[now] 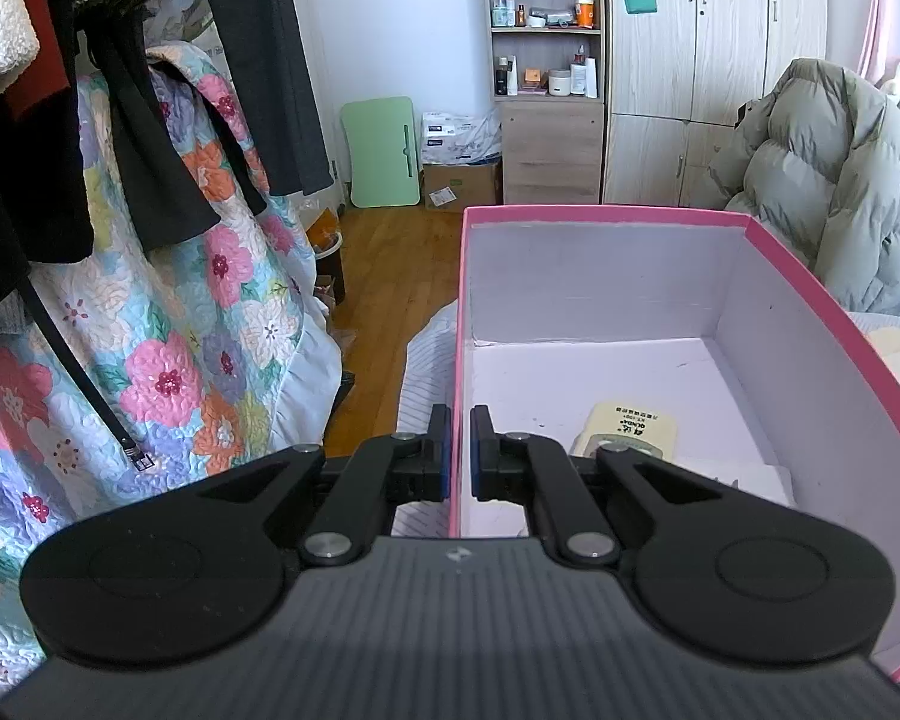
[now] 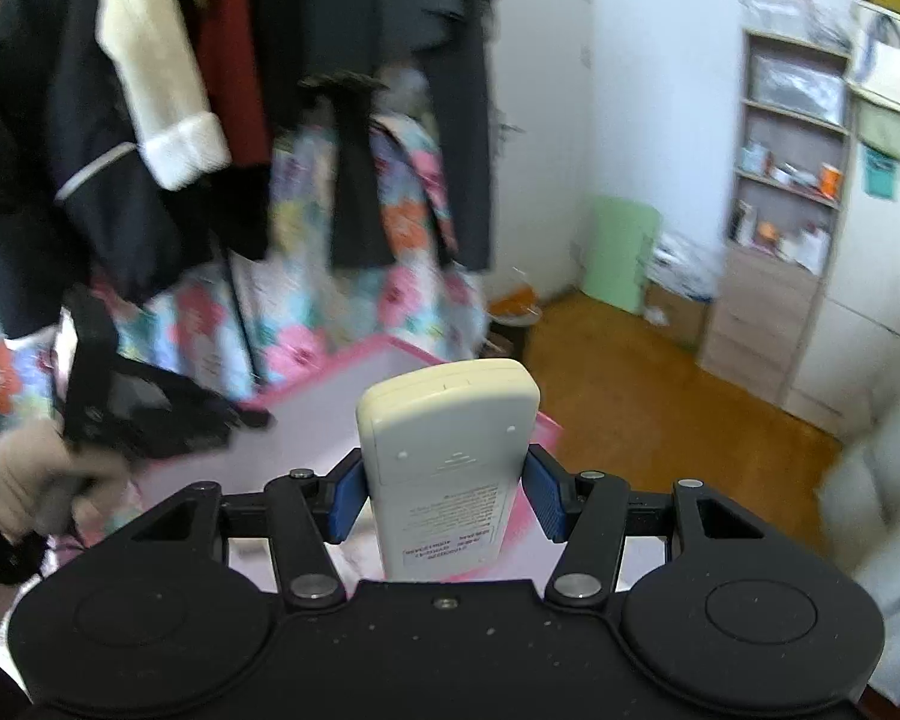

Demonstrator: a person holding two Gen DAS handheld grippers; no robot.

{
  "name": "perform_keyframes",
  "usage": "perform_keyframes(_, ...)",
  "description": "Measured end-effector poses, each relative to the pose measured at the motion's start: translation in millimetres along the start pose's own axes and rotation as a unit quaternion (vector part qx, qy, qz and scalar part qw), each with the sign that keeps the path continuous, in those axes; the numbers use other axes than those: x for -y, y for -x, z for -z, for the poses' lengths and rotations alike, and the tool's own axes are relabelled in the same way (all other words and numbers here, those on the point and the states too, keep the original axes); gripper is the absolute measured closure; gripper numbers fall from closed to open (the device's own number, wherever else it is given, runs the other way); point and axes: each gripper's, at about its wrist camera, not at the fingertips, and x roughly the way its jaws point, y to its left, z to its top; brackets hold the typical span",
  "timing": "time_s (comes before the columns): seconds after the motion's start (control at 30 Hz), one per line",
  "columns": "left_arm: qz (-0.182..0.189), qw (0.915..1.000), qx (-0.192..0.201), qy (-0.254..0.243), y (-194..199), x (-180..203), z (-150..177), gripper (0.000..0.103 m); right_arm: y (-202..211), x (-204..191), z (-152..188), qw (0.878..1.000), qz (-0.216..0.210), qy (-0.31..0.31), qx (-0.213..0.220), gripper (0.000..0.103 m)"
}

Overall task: Organize rigid objects
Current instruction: 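Lift the cream remote with right tool and carry it over the box, then lower the remote into the pink box and open right tool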

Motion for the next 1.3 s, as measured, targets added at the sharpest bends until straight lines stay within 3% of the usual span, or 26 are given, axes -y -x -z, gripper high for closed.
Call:
perform_keyframes(0.17, 0.008, 0.9997, -0.001, 0.022, 0.2, -4.5, -0.3, 0.098, -55.5, -5.0, -3.8, 0.997, -0.067, -0.037, 0.009, 0.042)
perform_keyframes(0.33, 0.008, 0.9996, -0.006, 0.028, 0.0, -4.6, -0.9, 0.098, -134.5, -8.0, -1.2, 0.99, -0.104, -0.09, -0.031, 0.042)
perform_keyframes(0.5, 0.005, 0.9996, -0.01, 0.027, -1.1, -7.5, -1.8, 0.098, -178.7, -24.4, 2.9, 0.986, -0.127, -0.09, -0.058, 0.042)
perform_keyframes(0.77, 0.014, 0.9995, 0.0, 0.028, -0.5, -13.5, -2.1, 0.098, -159.2, -26.6, 24.2, 0.985, -0.121, -0.053, -0.115, 0.043)
perform_keyframes(0.87, 0.013, 0.9995, 0.002, 0.029, 0.1, -13.8, -2.2, 0.098, -152.6, -32.8, 32.1, 0.983, -0.119, -0.038, -0.134, 0.052)
perform_keyframes(0.97, 0.011, 0.9994, 0.001, 0.031, 0.3, -14.8, -1.9, 0.098, -149.8, -41.9, 37.3, 0.982, -0.113, -0.02, -0.147, 0.054)
perform_keyframes(1.1, 0.009, 0.9995, -0.001, 0.029, 0.0, -13.7, -2.5, 0.098, -148.4, -41.3, 39.4, 0.981, -0.114, -0.036, -0.152, 0.056)
perform_keyframes(1.3, 0.009, 0.9996, -0.002, 0.026, -1.7, -13.1, -3.8, 0.098, -147.1, -44.3, 35.8, 0.988, -0.061, -0.004, -0.138, 0.052)
